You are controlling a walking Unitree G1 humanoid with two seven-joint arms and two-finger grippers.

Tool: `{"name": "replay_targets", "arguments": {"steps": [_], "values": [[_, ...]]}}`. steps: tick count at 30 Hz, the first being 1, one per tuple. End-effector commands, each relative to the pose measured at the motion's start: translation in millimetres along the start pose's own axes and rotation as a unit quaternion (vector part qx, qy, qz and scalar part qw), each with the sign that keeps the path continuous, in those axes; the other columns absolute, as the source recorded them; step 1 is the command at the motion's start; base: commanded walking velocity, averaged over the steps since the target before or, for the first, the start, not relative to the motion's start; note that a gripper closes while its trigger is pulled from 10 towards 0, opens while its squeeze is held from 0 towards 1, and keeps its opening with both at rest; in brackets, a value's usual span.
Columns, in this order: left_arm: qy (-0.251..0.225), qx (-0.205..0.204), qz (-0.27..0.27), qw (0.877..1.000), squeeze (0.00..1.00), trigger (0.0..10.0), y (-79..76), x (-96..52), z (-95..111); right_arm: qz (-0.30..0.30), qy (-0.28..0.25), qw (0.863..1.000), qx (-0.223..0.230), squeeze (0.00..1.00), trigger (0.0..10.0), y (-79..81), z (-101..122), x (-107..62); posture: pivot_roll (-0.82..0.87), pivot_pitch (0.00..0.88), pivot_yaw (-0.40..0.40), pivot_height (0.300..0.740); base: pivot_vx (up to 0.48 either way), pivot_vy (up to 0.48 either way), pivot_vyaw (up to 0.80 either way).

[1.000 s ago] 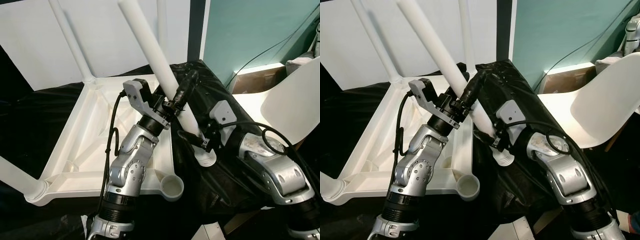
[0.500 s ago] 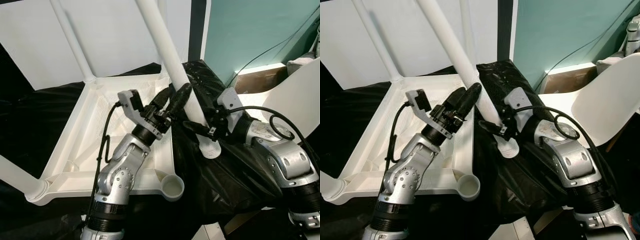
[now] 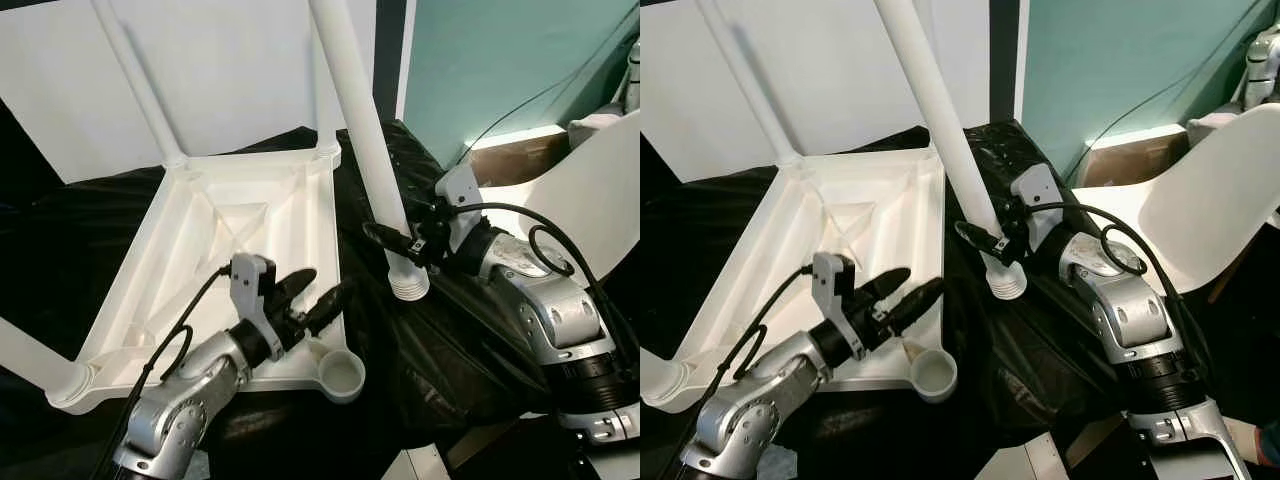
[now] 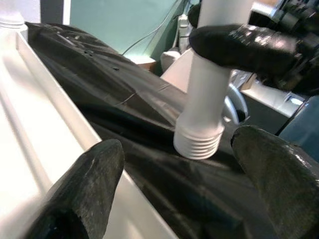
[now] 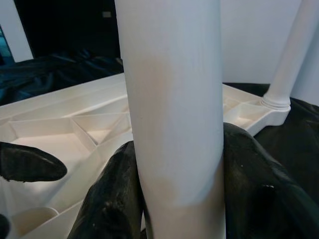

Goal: Building children table

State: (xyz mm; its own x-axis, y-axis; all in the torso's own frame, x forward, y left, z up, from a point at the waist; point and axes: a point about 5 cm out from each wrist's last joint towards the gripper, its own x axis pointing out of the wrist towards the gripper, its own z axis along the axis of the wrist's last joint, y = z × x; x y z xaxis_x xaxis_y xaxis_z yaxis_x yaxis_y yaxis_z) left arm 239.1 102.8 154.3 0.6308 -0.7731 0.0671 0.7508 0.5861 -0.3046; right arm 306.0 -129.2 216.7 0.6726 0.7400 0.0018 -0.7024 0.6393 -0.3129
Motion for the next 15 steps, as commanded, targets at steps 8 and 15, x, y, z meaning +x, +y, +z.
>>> {"name": "replay_targets", "arguments": {"steps": [8, 15], "values": [[0.081, 0.005, -0.199, 0.977, 0.00, 10.0, -19.9, -28.6, -19, 0.016, -0.026, 0.999, -0.010, 0.00, 10.0, 3.4, 8, 2.7, -0.09, 0.000, 0.068, 0.740, 0.000, 0.000, 0.00], [0.112, 0.007, -0.182, 0.977, 0.00, 10.0, -19.2, -42.2, -35, 0.020, -0.032, 0.999, -0.008, 0.00, 10.0, 4.5, 7, 5.0, -0.09, 0.000, 0.067, 0.740, 0.000, 0.000, 0.00]]}}
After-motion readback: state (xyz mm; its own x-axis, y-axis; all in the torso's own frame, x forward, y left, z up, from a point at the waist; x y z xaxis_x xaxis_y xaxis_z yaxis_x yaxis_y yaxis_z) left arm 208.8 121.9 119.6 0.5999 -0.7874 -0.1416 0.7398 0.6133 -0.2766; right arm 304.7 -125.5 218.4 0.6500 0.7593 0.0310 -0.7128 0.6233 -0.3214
